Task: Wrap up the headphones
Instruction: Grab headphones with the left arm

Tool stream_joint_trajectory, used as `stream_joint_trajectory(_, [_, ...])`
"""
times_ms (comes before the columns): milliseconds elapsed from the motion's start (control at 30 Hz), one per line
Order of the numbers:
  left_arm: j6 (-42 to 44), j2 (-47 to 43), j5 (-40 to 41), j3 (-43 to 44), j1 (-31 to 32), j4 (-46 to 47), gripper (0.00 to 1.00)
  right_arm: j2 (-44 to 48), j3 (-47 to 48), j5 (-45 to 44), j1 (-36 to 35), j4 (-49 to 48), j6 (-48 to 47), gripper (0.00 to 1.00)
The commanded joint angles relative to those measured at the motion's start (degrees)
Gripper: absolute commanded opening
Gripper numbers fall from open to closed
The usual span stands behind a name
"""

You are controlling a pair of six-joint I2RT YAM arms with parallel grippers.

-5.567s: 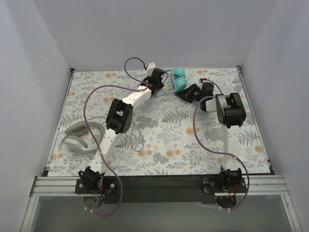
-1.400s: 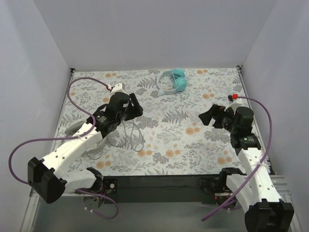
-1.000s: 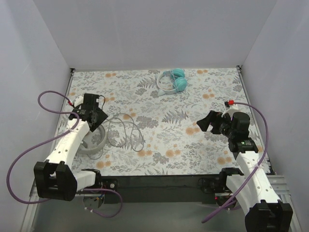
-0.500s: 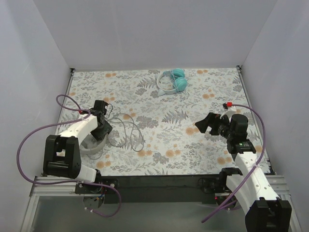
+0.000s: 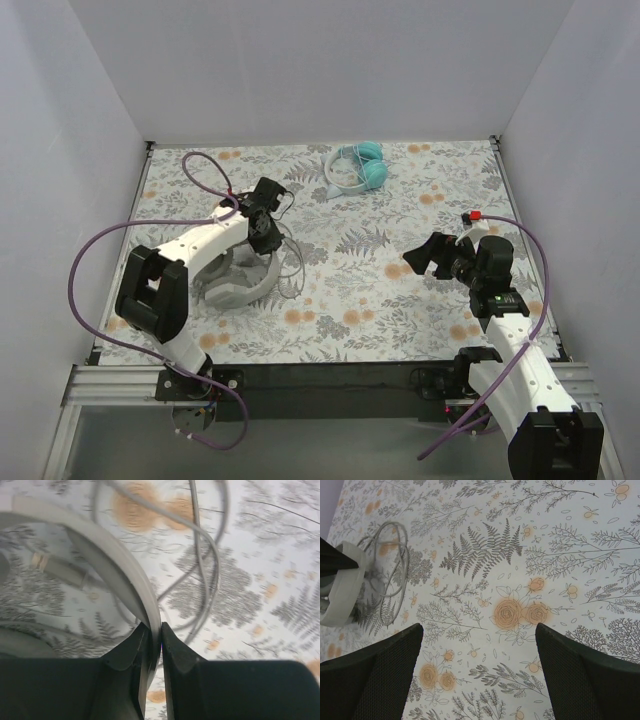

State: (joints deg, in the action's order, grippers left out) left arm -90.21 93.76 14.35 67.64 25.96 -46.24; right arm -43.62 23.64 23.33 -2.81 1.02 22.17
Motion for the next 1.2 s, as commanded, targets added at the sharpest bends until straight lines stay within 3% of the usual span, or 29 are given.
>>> stream_joint_trajectory(0, [-0.06,0.02,-2.22,4.96,2.16,0.09,0.06,0.11,0.53,0.84,-0.36,-3.04,-0.11,0.98])
stream_joint_trajectory(200, [6.18,1.69,-5.03,2.51,3.22,1.85,0.02,0.37,-0.35,1.01,-0.44,-3.13,0.24,0.98])
stream_joint_trajectory(333, [11.19,1.96,-3.72,0.39,4.45,2.64,0.11,0.37,-0.52,1.19,-0.79,-3.65,0.50,0.98])
stream_joint_trajectory(600, [20.95,3.80,2.70,-0.31,5.68,0.80,0.49,0.64,-1.66,1.10,-1.14,-4.18,0.77,0.99])
stream_joint_trajectory(700, [23.67,2.67,2.88,-0.93,6.73,0.62,0.55,0.99,-2.37,1.01,-1.06,-4.36,0.85,0.99])
stream_joint_trajectory(967, [24.13,3.89,1.47,0.12,12.36,-0.87,0.52,1.25,-3.16,0.66,-1.06,-4.53,0.59,0.99])
stream_joint_trajectory(1167, [22.10,6.61,6.39,1.09,13.68,-3.24,0.47,1.52,-3.77,0.75,-1.06,-4.53,0.41,0.98])
